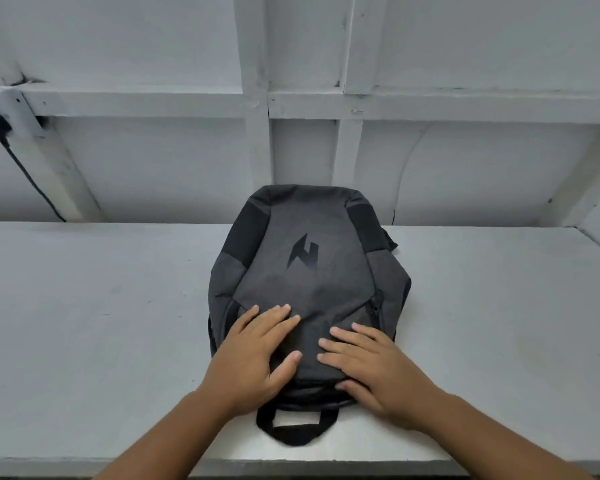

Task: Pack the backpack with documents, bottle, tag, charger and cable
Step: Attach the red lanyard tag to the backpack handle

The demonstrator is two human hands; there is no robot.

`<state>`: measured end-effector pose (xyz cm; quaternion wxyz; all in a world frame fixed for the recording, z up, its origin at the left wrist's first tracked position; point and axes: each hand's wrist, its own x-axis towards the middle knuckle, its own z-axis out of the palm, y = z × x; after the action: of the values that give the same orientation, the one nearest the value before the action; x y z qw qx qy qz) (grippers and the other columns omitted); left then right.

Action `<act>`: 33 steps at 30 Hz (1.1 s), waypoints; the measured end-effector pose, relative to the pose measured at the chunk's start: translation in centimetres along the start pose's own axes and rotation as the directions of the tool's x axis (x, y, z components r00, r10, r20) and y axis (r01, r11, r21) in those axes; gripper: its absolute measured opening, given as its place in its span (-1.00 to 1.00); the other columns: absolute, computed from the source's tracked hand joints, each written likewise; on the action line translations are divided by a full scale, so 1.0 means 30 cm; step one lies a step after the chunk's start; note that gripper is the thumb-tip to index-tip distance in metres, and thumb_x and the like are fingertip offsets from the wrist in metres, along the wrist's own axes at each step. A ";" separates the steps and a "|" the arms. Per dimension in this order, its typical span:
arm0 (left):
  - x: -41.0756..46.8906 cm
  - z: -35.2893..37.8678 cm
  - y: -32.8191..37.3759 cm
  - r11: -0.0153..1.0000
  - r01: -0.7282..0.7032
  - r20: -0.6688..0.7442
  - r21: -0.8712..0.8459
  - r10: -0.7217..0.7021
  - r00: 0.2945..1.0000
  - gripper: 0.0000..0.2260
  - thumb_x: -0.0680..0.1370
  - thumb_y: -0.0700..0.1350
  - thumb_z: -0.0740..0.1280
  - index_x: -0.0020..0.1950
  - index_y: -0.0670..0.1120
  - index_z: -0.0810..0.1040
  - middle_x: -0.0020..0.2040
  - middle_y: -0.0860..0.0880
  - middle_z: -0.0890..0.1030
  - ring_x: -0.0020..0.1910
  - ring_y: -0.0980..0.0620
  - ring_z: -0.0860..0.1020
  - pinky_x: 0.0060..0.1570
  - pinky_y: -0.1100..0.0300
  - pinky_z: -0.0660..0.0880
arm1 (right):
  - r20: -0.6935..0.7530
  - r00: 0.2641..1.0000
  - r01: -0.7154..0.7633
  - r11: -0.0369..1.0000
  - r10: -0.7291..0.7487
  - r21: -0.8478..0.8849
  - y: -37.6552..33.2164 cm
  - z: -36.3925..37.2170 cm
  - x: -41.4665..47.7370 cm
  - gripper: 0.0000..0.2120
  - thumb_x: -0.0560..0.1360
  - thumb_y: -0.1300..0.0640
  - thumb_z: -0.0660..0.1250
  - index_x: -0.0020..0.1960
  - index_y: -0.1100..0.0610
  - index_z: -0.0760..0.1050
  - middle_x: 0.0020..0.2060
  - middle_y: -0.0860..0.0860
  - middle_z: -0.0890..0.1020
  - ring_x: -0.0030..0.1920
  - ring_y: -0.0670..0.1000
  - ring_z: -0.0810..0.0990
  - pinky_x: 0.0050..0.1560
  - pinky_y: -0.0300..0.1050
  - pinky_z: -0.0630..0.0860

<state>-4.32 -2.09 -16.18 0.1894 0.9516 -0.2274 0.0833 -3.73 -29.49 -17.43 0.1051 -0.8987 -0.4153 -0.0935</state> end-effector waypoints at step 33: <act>0.213 -0.069 0.147 0.944 0.219 -0.217 -0.245 -0.273 0.937 -0.61 0.60 0.01 0.40 0.42 0.04 0.52 0.32 0.14 0.58 0.30 0.23 0.48 0.28 0.31 0.35 | -0.242 0.940 -0.076 0.839 0.241 0.538 0.118 -0.206 0.113 -0.72 0.59 0.01 0.37 0.28 0.01 0.59 0.23 -0.14 0.65 0.28 -0.20 0.55 0.32 -0.15 0.47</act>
<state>-0.86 -7.47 -11.32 0.3282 0.9282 -0.0881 0.1518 0.64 -30.92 -11.01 0.4137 -0.8431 -0.3274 -0.1038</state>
